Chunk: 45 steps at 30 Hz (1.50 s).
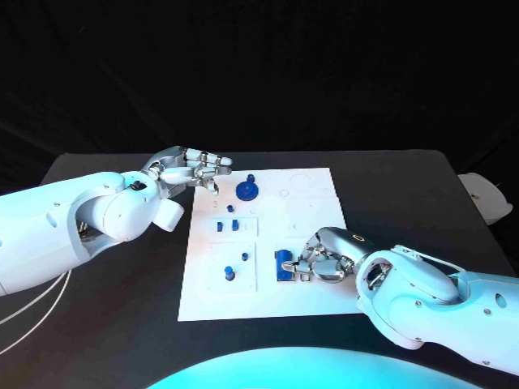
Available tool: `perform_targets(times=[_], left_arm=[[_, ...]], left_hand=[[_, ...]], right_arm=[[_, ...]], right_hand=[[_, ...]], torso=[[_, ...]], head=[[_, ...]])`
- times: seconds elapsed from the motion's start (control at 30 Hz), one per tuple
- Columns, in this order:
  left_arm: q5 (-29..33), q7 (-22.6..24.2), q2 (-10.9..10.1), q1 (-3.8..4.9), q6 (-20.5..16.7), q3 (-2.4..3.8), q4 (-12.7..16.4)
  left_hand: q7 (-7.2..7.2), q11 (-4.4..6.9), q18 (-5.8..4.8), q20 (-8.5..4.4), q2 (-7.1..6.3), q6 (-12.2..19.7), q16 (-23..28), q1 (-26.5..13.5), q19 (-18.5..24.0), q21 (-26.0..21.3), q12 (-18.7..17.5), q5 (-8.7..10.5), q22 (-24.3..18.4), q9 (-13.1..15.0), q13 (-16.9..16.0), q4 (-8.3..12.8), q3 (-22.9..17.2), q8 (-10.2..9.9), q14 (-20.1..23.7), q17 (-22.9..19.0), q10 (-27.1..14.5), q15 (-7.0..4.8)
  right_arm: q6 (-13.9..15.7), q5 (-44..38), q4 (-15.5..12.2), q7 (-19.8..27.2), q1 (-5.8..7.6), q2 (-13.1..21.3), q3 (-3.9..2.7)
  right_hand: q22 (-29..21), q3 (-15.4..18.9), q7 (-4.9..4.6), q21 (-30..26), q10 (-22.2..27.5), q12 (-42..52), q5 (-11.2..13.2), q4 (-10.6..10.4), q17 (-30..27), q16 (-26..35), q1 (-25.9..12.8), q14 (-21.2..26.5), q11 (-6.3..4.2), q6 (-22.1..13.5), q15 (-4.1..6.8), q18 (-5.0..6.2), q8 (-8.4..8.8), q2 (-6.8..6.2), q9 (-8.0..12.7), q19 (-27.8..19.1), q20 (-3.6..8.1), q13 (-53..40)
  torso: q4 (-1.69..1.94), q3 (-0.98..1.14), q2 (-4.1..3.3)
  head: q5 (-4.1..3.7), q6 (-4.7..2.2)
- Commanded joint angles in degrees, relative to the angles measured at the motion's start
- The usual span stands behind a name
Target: Assemble the parts on the task board
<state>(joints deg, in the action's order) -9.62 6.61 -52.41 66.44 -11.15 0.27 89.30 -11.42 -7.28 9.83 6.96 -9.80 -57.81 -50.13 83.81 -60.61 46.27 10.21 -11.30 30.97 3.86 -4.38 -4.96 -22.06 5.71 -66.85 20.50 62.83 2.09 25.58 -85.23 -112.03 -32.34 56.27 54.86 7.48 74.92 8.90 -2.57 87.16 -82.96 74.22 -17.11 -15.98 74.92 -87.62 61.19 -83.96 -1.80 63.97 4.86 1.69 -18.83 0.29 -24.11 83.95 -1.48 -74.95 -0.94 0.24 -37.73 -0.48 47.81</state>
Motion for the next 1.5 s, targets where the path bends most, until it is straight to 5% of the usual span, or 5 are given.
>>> perform_targets(times=[0.03, 0.8, 1.5], left_arm=[[0.30, 0.21, -0.07, 0.04, 0.72, 0.01, 0.25], [0.30, 0.18, 0.08, 0.03, 0.76, -0.06, 0.17], [0.31, 0.38, 0.49, 0.03, 0.60, -0.07, -0.28]], left_hand=[[-0.02, 0.12, 0.74, -0.06, 0.20, 0.38, 0.30, -0.24, 0.28, -0.34, 0.25, -0.04, -0.05, -0.02, 0.08, 0.11, 0.24, 0.29, 0.30, -0.08, -0.42, -0.02], [-0.03, 0.12, 0.74, -0.06, 0.24, 0.40, 0.32, -0.22, 0.27, -0.37, 0.29, -0.05, -0.07, -0.02, 0.08, 0.13, 0.24, 0.31, 0.31, -0.10, -0.46, -0.01], [-0.05, 0.09, 0.73, -0.04, 0.33, 0.44, 0.32, -0.37, 0.25, -0.43, 0.38, -0.04, -0.12, -0.01, 0.08, 0.05, 0.31, 0.35, 0.29, -0.13, -0.53, 0.02]], right_arm=[[-0.12, -1.55, -0.86, 0.65, -0.07, 0.47, 0.01], [-1.69, -1.31, 0.42, 0.09, -0.12, -0.24, 0.01], [-2.83, -3.16, 0.93, -0.25, -0.11, 0.17, 0.01]], right_hand=[[14.29, -0.18, 0.36, 0.44, -0.47, 0.39, -1.51, 0.13, 10.01, -0.46, 1.99, -5.04, -0.04, -0.04, 0.41, -1.17, -0.44, 0.18, -0.27, 5.27, 0.39, -2.94], [14.34, 0.06, 0.48, 0.52, -0.72, 0.71, -1.90, 0.49, 10.33, -0.59, 4.90, -5.10, -0.15, -0.04, 0.50, -1.19, -0.72, 0.62, -0.74, 5.31, 0.49, -3.35], [14.38, 0.06, 0.68, 0.52, -1.03, 1.07, -1.27, 2.57, 10.56, -0.68, 10.22, -5.13, -0.36, -0.06, 0.67, -1.19, -0.91, 0.62, -1.24, 5.31, 0.64, -3.90]], torso=[[-0.08, 0.03, 0.00], [0.08, -0.09, 0.03], [-0.03, 0.02, 0.07]], head=[[0.08, 0.06], [0.10, 0.00], [0.21, -0.13]])
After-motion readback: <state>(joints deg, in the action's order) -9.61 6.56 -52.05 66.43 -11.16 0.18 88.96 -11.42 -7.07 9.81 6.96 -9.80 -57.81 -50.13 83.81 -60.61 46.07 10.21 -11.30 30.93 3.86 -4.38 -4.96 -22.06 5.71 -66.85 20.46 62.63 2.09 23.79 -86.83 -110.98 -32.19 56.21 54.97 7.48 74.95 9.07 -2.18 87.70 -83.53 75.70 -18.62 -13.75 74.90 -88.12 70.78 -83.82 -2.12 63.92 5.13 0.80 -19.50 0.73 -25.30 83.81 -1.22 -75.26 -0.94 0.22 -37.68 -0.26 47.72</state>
